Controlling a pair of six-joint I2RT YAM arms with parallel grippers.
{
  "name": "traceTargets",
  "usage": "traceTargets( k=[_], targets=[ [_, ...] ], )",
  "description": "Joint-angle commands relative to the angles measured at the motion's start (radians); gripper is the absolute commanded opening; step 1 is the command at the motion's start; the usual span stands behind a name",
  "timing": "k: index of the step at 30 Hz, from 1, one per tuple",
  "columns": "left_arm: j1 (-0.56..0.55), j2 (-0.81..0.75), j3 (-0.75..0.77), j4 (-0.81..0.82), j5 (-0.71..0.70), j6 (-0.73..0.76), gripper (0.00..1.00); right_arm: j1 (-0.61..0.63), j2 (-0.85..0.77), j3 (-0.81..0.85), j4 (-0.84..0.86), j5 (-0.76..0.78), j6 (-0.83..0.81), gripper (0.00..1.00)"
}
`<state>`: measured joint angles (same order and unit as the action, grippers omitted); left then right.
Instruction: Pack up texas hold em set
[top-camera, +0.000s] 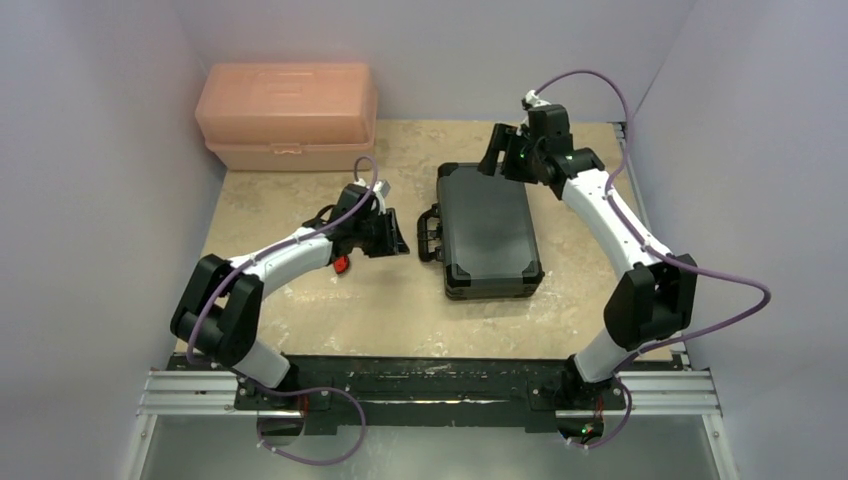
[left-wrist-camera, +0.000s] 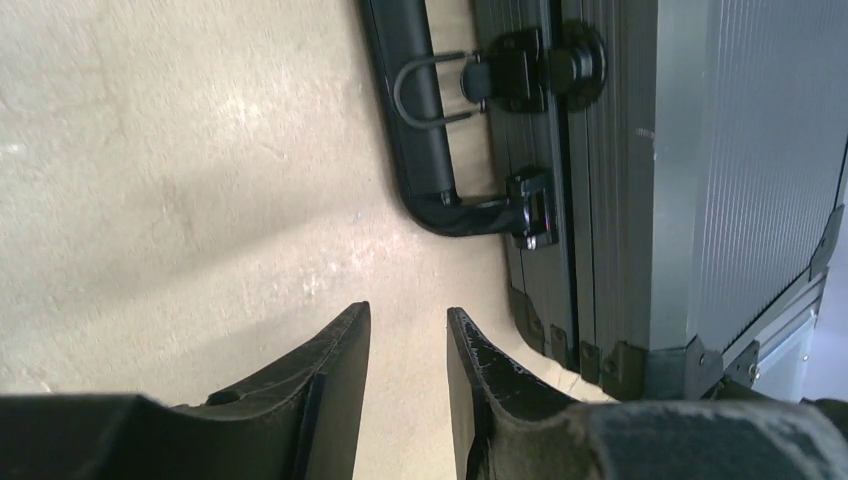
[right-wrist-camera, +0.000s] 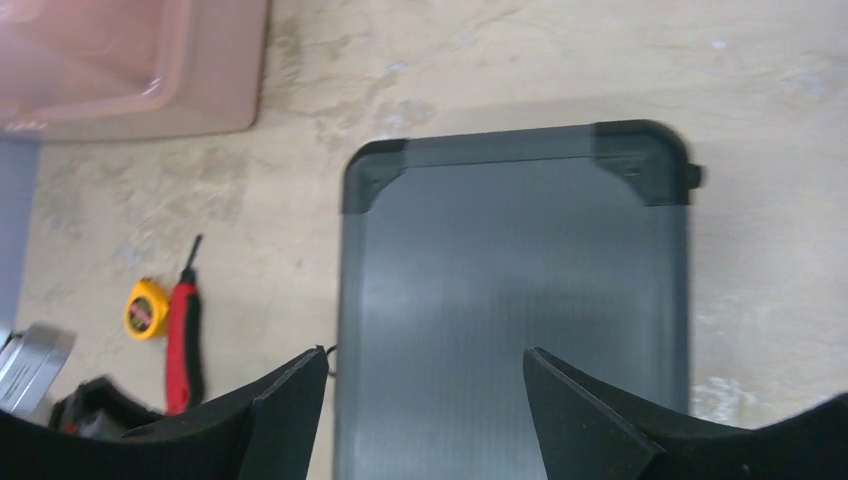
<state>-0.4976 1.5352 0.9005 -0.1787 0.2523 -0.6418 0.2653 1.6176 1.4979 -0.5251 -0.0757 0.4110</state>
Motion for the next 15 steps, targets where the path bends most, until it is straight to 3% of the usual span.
traceTargets(
  k=[1,3,7,15],
  targets=[
    [0.034,0.043,0.091,0.008,-0.017,0.017,0.32,0.058,-0.012,-0.023,0.042,-0.082,0.032,0.74],
    [0.048,0.074,0.122,0.008,-0.019,0.01,0.3,0.081,0.0,-0.026,0.047,-0.102,0.035,0.6],
    [0.06,0.14,0.179,0.003,-0.024,0.005,0.24,0.11,0.019,-0.04,0.061,-0.14,0.038,0.42],
    [0.067,0.231,0.238,-0.006,-0.033,-0.007,0.17,0.157,0.059,-0.08,0.084,-0.168,0.04,0.22]
  ],
)
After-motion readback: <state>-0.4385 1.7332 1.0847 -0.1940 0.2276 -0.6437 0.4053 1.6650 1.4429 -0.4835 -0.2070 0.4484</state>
